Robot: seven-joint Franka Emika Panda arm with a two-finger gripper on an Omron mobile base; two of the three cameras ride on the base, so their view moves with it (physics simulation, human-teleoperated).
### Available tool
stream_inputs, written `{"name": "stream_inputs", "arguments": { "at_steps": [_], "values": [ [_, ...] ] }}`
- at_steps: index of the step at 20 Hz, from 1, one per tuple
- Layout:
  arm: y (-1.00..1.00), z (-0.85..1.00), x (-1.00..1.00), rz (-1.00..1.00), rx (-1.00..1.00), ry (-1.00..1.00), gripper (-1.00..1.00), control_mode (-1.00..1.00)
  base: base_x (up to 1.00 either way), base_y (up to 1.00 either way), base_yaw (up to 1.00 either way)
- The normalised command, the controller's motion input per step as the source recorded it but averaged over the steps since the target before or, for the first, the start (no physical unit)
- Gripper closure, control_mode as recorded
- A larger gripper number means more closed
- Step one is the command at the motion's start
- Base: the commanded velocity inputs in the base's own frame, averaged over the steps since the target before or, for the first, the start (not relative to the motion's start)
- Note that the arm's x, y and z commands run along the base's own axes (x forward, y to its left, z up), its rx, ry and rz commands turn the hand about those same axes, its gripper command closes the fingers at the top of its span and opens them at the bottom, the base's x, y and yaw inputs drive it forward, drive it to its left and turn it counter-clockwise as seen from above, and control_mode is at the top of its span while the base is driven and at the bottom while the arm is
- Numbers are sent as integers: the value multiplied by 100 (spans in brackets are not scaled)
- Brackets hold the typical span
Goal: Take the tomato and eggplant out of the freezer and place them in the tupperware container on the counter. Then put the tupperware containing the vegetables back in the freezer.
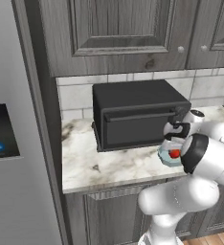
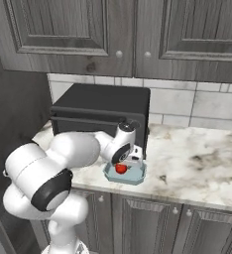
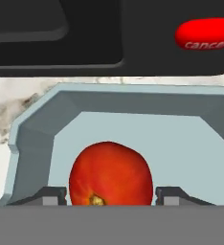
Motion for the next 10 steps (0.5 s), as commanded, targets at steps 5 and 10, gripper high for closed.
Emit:
{"name": "stream_inputs", "arguments": {
  "at_steps": [5,10],
  "values": [
    [0,12,-23,0,0,-2,-100,-100,0,0,0],
    [-1,67,-71,0,0,-13,-100,-100,0,0,0]
  ]
}}
